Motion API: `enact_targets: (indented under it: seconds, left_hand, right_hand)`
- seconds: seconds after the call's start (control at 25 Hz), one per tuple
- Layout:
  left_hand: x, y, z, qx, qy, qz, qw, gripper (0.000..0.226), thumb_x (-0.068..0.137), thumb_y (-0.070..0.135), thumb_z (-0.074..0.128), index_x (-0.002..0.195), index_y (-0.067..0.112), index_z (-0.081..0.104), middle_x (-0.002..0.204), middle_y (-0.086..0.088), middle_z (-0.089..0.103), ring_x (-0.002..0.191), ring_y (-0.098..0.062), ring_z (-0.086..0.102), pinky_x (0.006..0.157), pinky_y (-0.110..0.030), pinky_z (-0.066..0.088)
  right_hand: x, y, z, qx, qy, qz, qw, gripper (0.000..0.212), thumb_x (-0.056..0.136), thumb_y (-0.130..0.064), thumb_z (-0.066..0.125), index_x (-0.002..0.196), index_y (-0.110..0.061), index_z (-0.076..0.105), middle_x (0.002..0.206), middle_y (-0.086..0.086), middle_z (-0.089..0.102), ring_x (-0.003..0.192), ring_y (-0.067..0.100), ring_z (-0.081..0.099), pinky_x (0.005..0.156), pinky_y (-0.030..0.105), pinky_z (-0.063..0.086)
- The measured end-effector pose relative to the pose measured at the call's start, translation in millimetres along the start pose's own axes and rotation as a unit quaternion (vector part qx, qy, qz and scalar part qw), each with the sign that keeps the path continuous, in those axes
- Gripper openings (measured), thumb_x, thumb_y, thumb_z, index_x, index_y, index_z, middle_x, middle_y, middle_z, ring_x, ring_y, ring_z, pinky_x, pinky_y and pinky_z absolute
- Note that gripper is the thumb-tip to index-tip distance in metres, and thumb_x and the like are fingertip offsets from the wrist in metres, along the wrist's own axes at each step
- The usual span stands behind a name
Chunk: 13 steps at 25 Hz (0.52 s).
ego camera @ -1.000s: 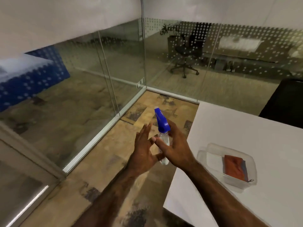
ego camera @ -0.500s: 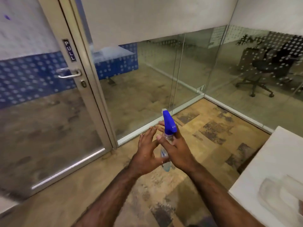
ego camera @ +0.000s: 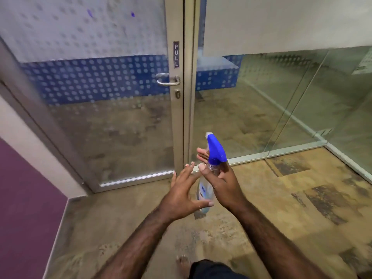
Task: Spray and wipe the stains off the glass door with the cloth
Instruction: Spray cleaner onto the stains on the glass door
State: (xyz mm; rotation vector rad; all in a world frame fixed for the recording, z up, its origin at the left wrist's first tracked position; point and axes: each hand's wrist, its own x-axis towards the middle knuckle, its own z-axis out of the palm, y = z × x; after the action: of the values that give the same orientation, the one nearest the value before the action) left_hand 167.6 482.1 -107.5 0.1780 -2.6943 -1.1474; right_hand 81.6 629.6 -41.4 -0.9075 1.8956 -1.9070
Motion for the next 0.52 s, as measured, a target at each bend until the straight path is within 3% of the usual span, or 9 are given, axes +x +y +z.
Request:
enact_targets:
  seconds: [0.12,0.2,0.32,0.4,0.52]
  left_hand:
    - [2.5,-25.2,-21.7,0.000,0.044,-0.025,0.999,0.107,0.069,0.082,0.072,0.162,0.042,0.037,0.180,0.009,0.006,0.165,-0.003,-0.003,0.135,-0.055,0.002]
    - [10.9,-39.6,-36.5,0.004,0.063,-0.017,0.998,0.102,0.071,0.079,0.072,0.160,0.040,0.043,0.180,0.007,0.008,0.166,-0.005,-0.003,0.135,-0.056,0.002]
    - [28.8,-61.9,-56.0,0.011,0.089,-0.011,0.996,0.093,0.073,0.074,0.077,0.155,0.038,0.051,0.179,-0.001,0.012,0.167,-0.011,0.001,0.133,-0.063,0.007]
    - [42.9,-75.9,-68.6,0.005,0.103,-0.017,0.994,0.088,0.072,0.071,0.082,0.150,0.037,0.057,0.178,0.002,0.012,0.167,-0.012,0.004,0.132,-0.065,0.009]
    - [71.1,-95.3,-91.0,-0.003,0.105,-0.029,0.994,0.087,0.073,0.066,0.086,0.149,0.036,0.059,0.178,0.012,0.006,0.166,-0.008,0.001,0.133,-0.064,0.012]
  right_hand:
    - [31.3,5.3,29.8,0.036,-0.015,0.000,0.999,0.032,0.107,-0.010,0.067,0.138,-0.015,0.067,0.137,-0.001,0.075,0.128,0.017,0.072,0.103,0.021,0.055]
    - [53.6,12.4,45.7,0.047,-0.027,-0.005,0.999,0.027,0.108,-0.013,0.067,0.134,-0.011,0.070,0.132,0.000,0.077,0.125,0.020,0.073,0.102,0.022,0.055]
    - [94.9,24.1,67.0,0.066,-0.038,-0.005,0.997,0.028,0.106,-0.027,0.069,0.129,-0.011,0.071,0.125,0.005,0.079,0.120,0.028,0.076,0.107,0.041,0.059]
    - [124.0,28.8,80.0,0.064,-0.038,0.005,0.997,0.035,0.105,-0.038,0.069,0.124,-0.009,0.072,0.116,0.008,0.081,0.111,0.029,0.078,0.102,0.049,0.061]
    - [166.8,33.1,97.6,0.084,-0.030,0.019,0.996,0.035,0.102,-0.039,0.068,0.119,-0.008,0.071,0.104,0.007,0.081,0.095,0.024,0.078,0.091,0.046,0.062]
